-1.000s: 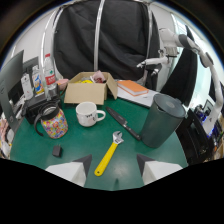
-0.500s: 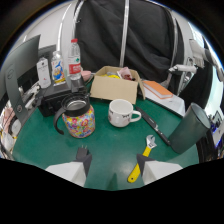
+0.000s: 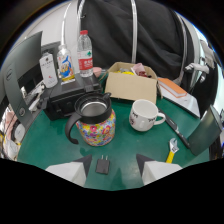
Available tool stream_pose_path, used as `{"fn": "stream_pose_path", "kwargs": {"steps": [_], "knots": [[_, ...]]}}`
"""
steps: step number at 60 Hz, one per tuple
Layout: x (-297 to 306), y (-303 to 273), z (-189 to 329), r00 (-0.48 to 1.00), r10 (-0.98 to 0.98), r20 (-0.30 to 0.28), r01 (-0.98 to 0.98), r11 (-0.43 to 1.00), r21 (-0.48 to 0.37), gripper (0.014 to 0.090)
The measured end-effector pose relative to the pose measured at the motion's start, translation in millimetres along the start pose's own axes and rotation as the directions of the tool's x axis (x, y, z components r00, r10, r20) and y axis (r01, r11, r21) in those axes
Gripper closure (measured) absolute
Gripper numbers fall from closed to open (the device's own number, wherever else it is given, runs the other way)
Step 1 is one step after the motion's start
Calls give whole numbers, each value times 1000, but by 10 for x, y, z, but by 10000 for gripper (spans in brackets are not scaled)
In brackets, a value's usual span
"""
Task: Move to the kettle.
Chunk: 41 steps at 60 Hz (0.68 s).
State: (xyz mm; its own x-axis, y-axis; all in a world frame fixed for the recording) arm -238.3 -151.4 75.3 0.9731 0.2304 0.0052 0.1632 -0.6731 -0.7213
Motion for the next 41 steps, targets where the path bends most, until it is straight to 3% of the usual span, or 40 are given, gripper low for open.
{"fn": "stream_pose_path", "kwargs": {"steps": [25, 41], "knots": [[-534, -8, 254, 998, 12, 66, -11, 1000, -17, 198], [-617, 4, 318, 998, 26, 63, -24, 999, -32, 197]]}}
